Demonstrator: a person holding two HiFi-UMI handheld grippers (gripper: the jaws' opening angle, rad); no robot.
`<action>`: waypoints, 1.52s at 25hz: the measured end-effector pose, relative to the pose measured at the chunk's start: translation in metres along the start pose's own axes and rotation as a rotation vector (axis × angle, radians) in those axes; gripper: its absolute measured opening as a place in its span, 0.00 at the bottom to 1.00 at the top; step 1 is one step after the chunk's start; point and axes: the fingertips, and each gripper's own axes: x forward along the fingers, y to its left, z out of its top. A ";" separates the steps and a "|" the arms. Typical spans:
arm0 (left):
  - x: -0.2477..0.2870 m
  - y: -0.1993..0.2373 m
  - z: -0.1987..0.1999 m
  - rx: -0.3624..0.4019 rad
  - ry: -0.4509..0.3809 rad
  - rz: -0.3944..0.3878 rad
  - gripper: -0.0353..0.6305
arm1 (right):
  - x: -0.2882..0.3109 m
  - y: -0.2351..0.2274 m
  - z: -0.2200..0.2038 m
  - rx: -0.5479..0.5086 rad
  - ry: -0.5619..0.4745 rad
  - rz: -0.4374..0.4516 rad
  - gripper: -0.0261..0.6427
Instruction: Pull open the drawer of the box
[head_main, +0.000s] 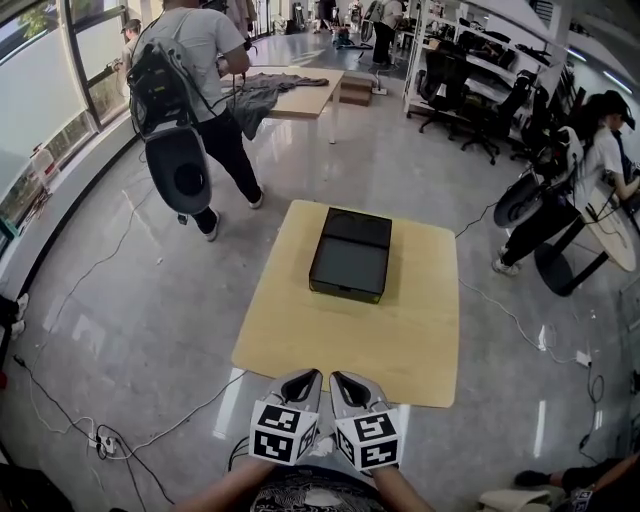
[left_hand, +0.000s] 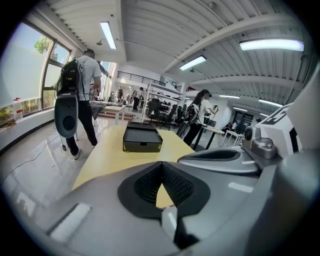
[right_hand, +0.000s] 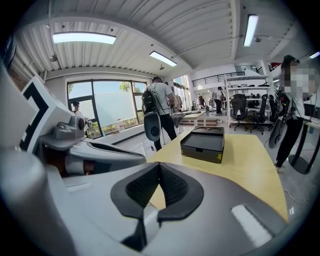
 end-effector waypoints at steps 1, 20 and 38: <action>0.004 -0.001 0.002 0.000 0.000 0.000 0.08 | 0.002 -0.005 0.001 -0.017 0.003 -0.002 0.05; 0.104 0.042 0.042 0.039 0.030 -0.085 0.08 | 0.087 -0.087 0.037 -0.359 0.103 -0.154 0.05; 0.133 0.088 0.067 0.072 0.043 -0.176 0.08 | 0.162 -0.139 0.027 -0.698 0.309 -0.350 0.07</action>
